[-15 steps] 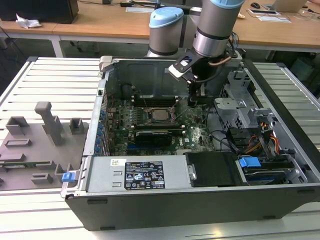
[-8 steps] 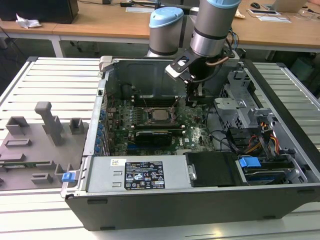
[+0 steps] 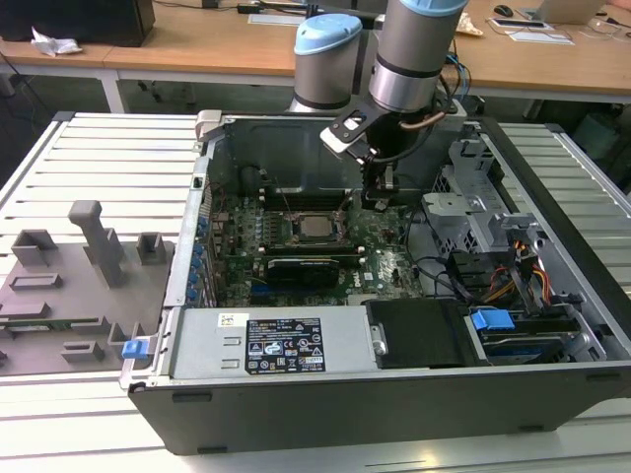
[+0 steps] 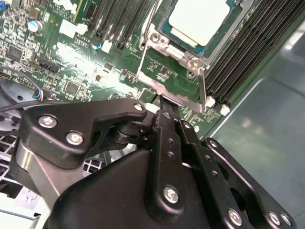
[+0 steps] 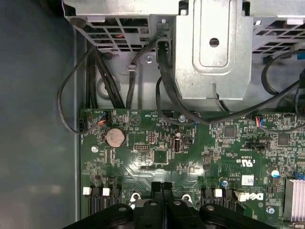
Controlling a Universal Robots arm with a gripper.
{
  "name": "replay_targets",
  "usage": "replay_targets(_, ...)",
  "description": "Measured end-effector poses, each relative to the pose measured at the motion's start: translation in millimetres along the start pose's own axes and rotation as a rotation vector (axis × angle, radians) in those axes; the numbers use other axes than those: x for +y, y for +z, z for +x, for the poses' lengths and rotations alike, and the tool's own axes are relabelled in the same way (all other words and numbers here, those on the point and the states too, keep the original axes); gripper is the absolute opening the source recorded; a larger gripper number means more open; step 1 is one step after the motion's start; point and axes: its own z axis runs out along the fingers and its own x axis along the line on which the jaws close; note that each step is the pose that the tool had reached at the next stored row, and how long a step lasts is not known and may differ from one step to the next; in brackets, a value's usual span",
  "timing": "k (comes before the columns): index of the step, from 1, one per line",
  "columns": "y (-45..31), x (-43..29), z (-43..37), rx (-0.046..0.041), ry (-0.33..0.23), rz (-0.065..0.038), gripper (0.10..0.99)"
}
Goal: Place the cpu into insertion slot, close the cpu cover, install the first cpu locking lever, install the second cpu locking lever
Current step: 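Close the cpu cover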
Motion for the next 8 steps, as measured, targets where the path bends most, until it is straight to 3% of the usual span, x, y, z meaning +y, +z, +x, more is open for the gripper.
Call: replay_targets(8,1.1,-9.2,0.0,-0.0001,0.0,0.0,0.106)
